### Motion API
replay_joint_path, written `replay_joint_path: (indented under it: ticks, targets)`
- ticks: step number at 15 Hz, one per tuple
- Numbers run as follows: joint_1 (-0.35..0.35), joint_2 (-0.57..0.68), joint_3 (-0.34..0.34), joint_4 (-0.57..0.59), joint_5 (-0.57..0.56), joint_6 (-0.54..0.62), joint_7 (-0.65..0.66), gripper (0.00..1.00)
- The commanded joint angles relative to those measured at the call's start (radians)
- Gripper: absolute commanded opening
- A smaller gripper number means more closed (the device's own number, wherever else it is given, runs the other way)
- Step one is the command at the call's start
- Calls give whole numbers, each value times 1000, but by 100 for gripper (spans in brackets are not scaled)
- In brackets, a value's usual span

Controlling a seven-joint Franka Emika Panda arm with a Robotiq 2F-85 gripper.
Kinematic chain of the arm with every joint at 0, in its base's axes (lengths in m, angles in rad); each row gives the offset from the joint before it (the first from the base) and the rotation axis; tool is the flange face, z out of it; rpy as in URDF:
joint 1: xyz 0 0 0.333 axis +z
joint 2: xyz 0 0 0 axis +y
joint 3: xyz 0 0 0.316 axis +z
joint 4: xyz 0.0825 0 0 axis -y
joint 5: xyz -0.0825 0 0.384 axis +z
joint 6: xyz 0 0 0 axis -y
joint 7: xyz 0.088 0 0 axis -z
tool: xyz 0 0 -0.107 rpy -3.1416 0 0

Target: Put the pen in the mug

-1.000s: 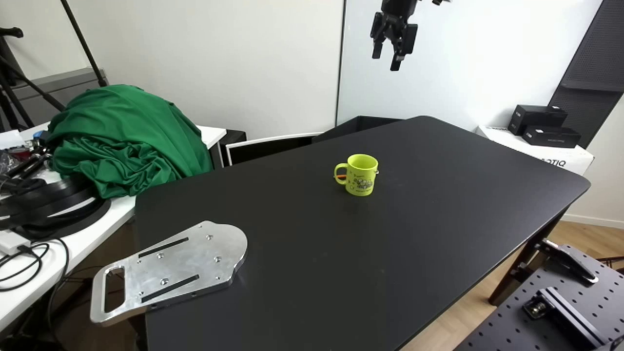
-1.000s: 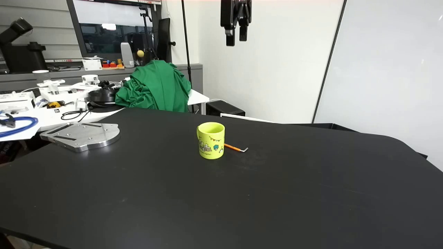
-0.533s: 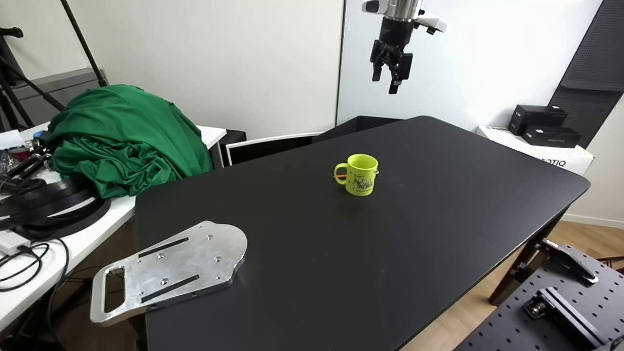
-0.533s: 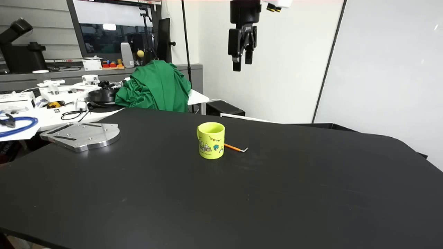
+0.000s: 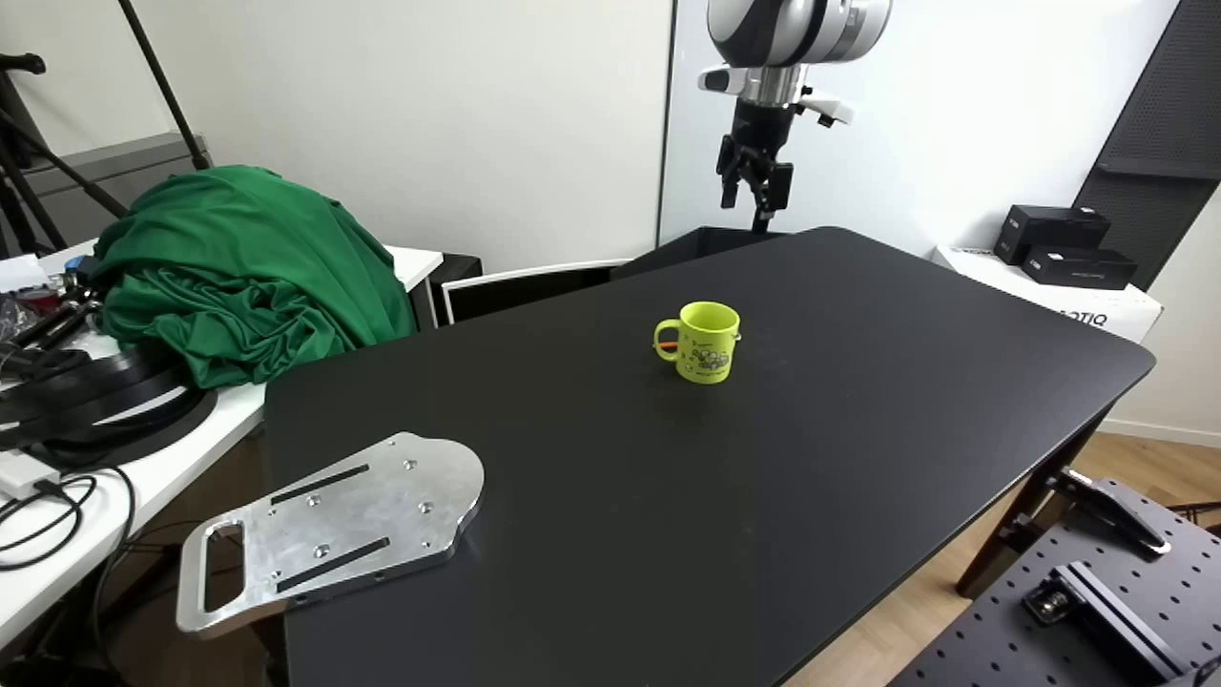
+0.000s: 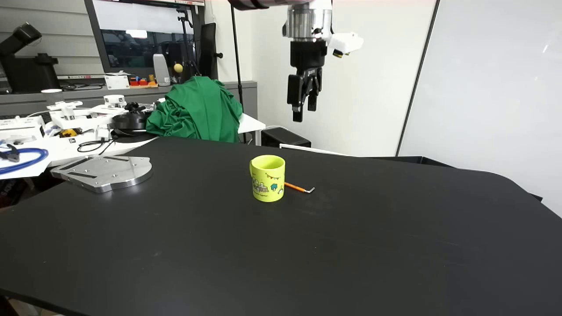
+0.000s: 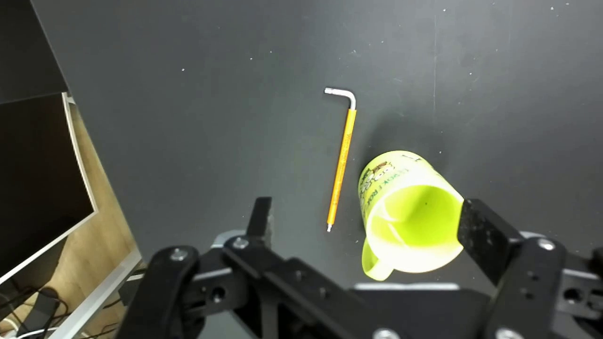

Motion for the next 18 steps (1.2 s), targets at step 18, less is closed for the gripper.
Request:
replay_joint_path:
  ticks: [18]
  targets:
    - [-68, 155, 21, -93, -30, 146, -24, 100]
